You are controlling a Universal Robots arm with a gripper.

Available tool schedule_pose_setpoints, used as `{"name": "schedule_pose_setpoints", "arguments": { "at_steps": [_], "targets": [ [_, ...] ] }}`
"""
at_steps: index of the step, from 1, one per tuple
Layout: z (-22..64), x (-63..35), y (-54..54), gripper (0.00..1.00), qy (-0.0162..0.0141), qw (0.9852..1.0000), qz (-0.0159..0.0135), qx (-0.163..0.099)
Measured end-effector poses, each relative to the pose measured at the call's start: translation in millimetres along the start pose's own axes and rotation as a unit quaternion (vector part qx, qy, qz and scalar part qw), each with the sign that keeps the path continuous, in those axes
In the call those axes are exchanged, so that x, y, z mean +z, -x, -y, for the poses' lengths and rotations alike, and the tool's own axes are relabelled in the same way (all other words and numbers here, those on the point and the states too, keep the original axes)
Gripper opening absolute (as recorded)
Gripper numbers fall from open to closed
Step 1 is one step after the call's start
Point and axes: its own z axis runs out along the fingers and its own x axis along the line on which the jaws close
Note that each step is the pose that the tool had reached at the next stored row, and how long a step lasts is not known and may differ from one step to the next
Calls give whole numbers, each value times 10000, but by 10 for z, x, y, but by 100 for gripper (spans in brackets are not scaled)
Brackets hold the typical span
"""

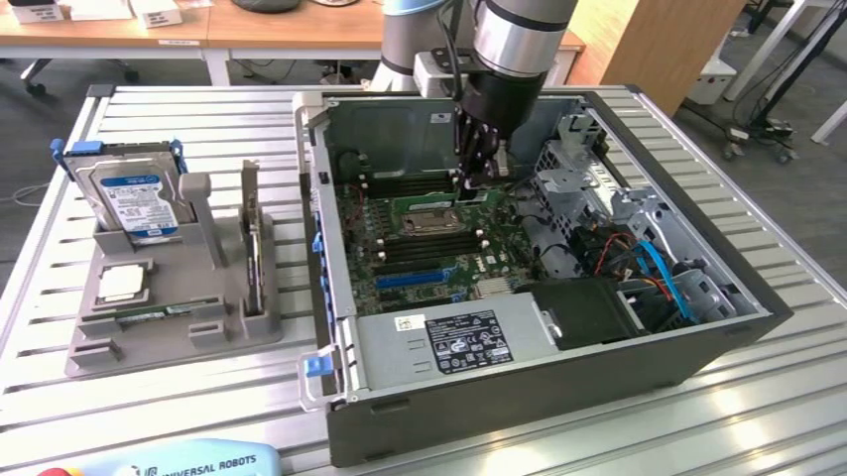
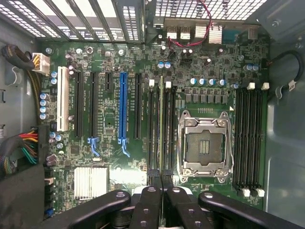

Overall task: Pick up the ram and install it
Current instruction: 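Insert the ram into the slot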

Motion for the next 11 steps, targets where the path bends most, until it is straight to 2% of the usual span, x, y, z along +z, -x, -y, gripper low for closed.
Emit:
{"name": "schedule_pose_setpoints", "arguments": {
  "at_steps": [11],
  "targets": [
    [1,14,-30,11,0,10000,1,0]
  ]
}}
